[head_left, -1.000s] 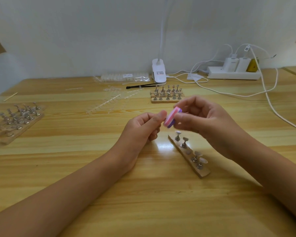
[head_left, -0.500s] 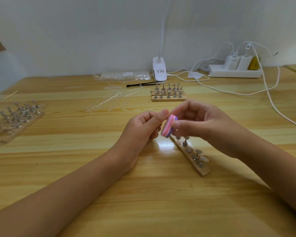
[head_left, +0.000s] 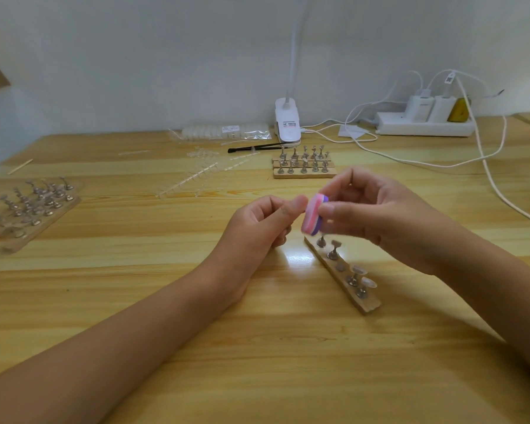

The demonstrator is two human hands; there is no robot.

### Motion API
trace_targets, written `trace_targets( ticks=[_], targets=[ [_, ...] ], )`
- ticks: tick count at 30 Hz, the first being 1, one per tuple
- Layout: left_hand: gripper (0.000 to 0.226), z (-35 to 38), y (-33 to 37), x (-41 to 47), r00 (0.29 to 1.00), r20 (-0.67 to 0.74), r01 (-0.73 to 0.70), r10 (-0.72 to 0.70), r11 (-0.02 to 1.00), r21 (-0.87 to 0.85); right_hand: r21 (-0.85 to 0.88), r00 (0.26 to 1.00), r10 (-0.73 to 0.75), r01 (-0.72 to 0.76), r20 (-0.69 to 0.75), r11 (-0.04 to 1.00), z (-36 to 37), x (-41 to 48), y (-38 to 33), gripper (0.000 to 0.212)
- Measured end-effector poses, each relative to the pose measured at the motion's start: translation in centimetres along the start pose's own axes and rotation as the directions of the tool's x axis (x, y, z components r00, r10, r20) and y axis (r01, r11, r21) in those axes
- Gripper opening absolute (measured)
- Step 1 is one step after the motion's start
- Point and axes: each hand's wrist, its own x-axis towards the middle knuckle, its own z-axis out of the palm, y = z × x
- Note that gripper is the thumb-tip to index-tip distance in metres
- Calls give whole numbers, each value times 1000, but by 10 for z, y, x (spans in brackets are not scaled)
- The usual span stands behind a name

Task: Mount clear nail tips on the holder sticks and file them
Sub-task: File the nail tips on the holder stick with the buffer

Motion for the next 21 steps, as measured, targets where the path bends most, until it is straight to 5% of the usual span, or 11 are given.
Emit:
trace_targets(
  ticks=[5, 17, 21],
  targets=[
    [25, 0, 0, 0, 1000, 2, 3, -3, 1000, 12, 26, 994, -48, 51, -103, 998, -2, 1, 1, 29],
    [18, 0, -1, 0, 1000, 2, -7, 7, 999, 48, -108, 998, 29, -22, 63, 994, -9, 0, -4, 30],
    [19, 0, -1, 0, 1000, 19, -17, 16, 999, 42, -68, 999, -26, 24, -30, 997, -8, 1, -2, 29]
  ],
)
